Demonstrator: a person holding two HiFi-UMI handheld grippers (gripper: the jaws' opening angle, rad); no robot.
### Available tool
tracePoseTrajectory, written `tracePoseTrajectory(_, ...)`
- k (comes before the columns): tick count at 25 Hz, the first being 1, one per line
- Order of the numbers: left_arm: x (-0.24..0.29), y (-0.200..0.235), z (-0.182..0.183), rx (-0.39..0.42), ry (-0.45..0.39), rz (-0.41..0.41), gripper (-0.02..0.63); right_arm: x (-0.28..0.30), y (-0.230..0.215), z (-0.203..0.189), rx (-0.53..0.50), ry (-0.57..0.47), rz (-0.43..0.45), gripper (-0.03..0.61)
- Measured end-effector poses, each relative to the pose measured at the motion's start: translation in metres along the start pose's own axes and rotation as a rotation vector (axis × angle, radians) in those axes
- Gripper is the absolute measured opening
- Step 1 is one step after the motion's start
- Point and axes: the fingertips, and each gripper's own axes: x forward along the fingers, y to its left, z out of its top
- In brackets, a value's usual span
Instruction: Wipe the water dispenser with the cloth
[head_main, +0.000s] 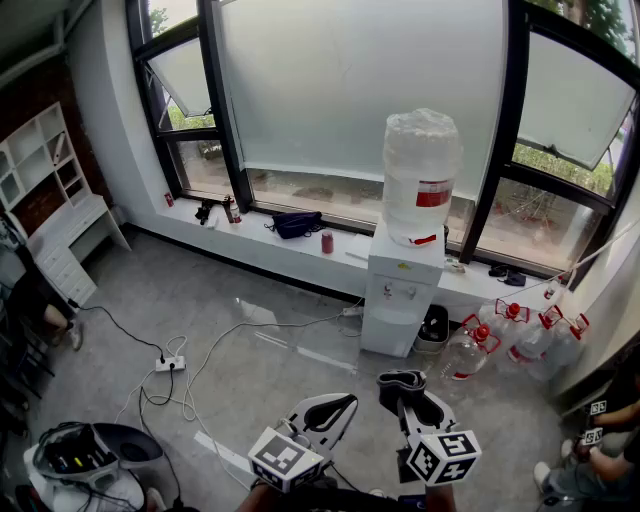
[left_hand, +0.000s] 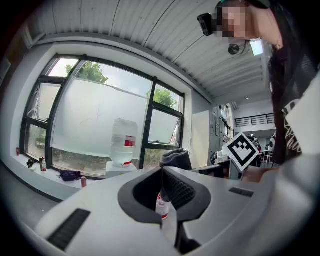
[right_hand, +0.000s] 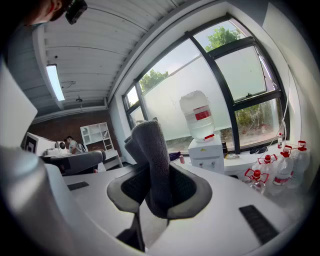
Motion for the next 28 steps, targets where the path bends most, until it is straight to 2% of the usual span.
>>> tracePoseTrajectory(8,-0.021,0.053,0.0,-0.016,0.002,-0.005,0.02,0.051,0.037,-0.004,-0.005,0.011,0.006,0.101)
tracePoseTrajectory(16,-0.047,0.094,-0.018,-0.036,0.006,-0.031,0.02,0.077,0.074,-0.022,0.004,-0.013,-0.002,0.103)
tracePoseTrajectory(23,-0.045,0.116,-0.022,-0.077,-0.02,-0.035,0.02,0.096,0.071,-0.021,-0.008,0.019,-0.027,0.104)
tracePoseTrajectory(28,-0.043,0.153,-0.027,-0.112,-0.021,0.021,0.02,0.134,0.07,-0.012,-0.021,0.048,-0.005,0.104)
